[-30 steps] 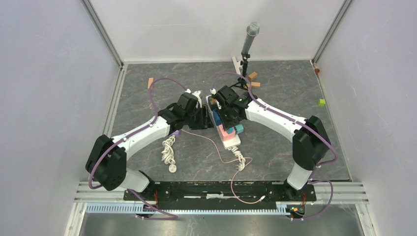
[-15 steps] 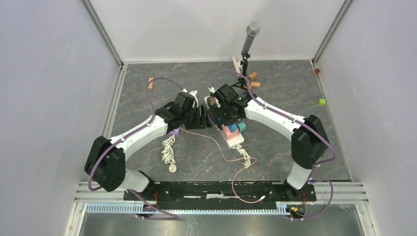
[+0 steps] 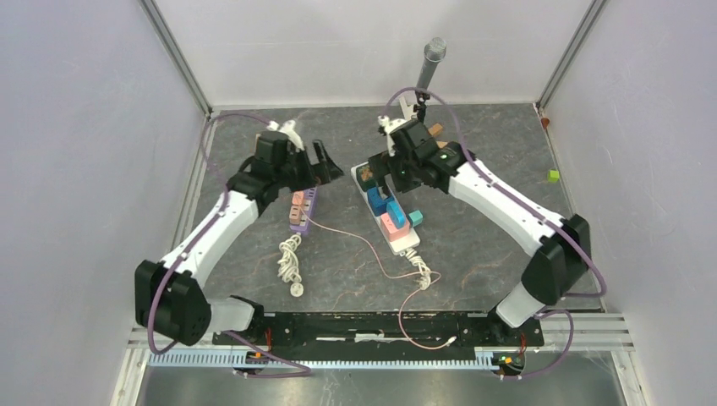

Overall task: Insert the plug
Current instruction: Reset both arms

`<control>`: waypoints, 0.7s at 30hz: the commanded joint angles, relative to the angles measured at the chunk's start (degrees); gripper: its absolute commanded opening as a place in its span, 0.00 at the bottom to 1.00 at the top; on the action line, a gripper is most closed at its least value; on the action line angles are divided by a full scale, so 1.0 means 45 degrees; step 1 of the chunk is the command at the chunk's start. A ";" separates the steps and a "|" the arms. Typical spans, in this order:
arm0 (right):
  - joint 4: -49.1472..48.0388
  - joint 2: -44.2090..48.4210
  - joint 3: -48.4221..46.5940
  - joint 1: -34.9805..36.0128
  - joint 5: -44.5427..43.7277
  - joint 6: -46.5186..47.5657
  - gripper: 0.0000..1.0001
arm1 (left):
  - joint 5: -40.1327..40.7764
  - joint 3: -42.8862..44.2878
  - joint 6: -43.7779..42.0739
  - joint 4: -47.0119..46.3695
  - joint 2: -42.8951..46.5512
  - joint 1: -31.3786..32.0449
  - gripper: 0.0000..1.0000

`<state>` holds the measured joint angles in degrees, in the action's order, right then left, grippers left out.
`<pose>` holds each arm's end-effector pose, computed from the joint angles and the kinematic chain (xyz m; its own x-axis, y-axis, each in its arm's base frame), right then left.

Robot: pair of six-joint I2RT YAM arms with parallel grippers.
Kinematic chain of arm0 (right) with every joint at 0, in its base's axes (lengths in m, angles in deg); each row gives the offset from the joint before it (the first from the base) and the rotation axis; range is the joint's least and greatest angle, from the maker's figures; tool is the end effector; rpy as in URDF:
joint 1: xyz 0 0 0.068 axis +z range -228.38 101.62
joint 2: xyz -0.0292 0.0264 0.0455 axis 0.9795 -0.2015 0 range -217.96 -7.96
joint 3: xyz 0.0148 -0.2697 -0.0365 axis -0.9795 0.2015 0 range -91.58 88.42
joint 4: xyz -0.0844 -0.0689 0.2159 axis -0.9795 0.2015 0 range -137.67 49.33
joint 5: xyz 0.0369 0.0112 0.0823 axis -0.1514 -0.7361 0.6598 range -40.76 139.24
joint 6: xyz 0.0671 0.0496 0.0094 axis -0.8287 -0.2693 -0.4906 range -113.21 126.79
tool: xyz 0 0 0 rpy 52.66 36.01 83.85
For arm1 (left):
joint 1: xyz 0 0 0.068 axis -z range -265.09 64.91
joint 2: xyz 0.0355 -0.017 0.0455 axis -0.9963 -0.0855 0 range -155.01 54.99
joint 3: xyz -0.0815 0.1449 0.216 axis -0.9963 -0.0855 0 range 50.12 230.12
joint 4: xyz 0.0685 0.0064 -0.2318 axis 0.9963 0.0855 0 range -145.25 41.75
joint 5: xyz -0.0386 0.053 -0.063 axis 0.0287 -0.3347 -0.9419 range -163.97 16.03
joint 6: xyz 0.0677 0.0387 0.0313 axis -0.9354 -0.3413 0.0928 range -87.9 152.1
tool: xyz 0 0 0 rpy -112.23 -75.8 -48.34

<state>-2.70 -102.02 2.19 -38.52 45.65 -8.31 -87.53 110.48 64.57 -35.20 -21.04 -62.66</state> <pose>0.2777 0.2258 0.2881 -0.7493 -0.2870 -0.5968 -0.4303 0.8960 0.1094 0.2765 -0.1329 0.2816 -0.7490 -0.2553 -0.6114 0.1717 0.8165 -0.5513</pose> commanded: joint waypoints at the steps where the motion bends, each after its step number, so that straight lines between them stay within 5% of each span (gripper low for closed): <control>1: -0.1230 0.1649 0.1167 -0.0897 -0.2264 0.0352 0.98 | -0.0551 -0.0045 -0.0889 -0.0602 0.1252 -0.1989 1.00; 7: -0.4755 0.4516 0.5578 -0.2074 -0.5017 0.0541 0.98 | -0.0696 -0.1291 -0.1963 -0.0878 0.2176 -0.4895 1.00; 12: -0.7743 0.6715 1.0010 -0.3247 -0.6774 0.0956 0.98 | 0.1389 -0.3561 -0.3290 -0.2702 0.3421 -0.5805 1.00; 16: -1.1768 0.9158 1.4686 -0.3893 -0.7923 0.1201 0.98 | 0.2833 -0.6802 -0.3900 -0.6105 0.4765 -0.5830 1.00; 21: -1.8700 1.2016 2.0090 -0.4083 -0.8343 0.4807 0.98 | 0.4272 -1.0706 -0.4109 -1.1304 0.5346 -0.5845 1.00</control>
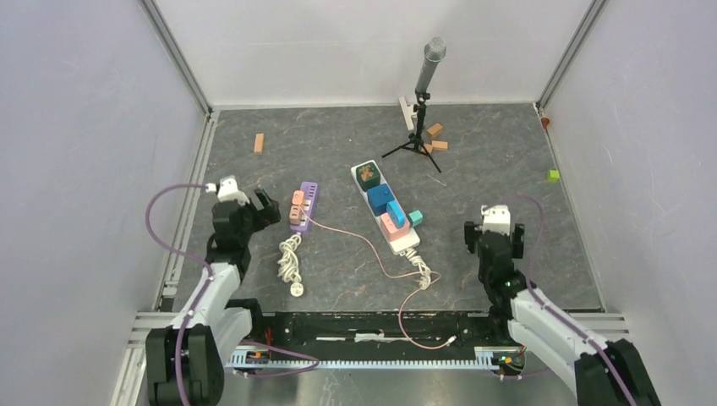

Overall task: Insert the plug
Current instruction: Reset both arms

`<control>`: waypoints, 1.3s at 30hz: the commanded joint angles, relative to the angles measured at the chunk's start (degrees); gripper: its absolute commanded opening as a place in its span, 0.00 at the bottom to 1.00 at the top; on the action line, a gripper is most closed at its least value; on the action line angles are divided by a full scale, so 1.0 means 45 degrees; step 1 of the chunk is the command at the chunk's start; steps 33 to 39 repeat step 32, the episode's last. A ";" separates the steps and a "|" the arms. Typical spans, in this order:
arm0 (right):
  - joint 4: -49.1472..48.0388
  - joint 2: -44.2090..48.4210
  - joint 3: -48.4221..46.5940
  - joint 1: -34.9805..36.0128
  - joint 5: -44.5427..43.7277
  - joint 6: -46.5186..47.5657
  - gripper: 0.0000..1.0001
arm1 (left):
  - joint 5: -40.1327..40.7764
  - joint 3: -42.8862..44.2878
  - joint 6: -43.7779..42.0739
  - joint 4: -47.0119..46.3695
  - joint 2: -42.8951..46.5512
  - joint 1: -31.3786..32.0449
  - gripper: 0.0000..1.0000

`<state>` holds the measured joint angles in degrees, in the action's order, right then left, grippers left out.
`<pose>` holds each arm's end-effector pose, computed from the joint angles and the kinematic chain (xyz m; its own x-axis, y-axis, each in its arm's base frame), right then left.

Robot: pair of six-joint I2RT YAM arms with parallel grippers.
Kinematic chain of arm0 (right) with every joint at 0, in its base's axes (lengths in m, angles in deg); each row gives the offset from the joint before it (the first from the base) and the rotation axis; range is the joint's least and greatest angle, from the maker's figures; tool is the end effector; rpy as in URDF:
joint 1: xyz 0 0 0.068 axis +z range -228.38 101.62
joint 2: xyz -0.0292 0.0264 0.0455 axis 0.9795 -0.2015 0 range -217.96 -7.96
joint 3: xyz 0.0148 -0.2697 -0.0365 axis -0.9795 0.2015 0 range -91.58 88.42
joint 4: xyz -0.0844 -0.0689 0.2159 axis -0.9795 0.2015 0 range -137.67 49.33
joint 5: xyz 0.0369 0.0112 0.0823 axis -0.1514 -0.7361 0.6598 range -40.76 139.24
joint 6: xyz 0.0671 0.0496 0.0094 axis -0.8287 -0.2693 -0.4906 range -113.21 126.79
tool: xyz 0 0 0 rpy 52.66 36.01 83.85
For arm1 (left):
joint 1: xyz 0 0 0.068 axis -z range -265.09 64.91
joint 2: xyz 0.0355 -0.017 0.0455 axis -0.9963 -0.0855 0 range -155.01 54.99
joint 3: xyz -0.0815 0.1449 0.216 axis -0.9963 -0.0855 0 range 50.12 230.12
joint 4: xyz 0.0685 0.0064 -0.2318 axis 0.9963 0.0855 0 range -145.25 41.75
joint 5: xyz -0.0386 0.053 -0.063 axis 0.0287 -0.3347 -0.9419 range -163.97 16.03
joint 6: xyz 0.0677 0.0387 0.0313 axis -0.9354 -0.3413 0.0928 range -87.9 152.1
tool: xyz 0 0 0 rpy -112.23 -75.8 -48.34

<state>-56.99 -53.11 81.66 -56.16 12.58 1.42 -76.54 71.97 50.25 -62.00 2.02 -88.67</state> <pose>0.1676 0.0210 0.1438 -0.4310 -0.0950 -0.8974 0.2210 0.9530 -0.2070 0.2180 0.0103 0.1987 -0.3848 -0.3358 -0.8598 -0.1488 0.9419 -0.3012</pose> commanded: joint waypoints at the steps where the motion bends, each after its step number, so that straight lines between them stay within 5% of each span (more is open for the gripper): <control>1: -0.6985 0.0813 0.2673 -0.0344 -0.0945 0.2838 0.98 | 0.1952 -0.2601 -0.1003 -0.6460 -0.0033 -0.0055 1.00; 8: -1.2326 -0.3636 0.3198 -0.0973 -0.0422 0.3284 0.98 | 0.1137 -0.2637 -0.2498 -1.0877 -0.3743 -0.0043 1.00; 13: -1.5509 -0.7065 0.2461 -0.2487 0.2689 0.4085 0.98 | 0.0181 -0.2608 -0.2691 -1.5081 -0.7460 -0.0054 1.00; 15: -1.6788 -0.7788 0.2783 -0.3261 0.2590 0.3193 0.98 | -0.0243 -0.1822 -0.3173 -1.2110 -0.6630 0.0015 1.00; 39: -1.6385 -0.7531 0.2775 -0.3399 0.2856 0.3087 0.98 | -0.0505 -0.1318 -0.3850 -1.1716 -0.6968 0.0618 1.00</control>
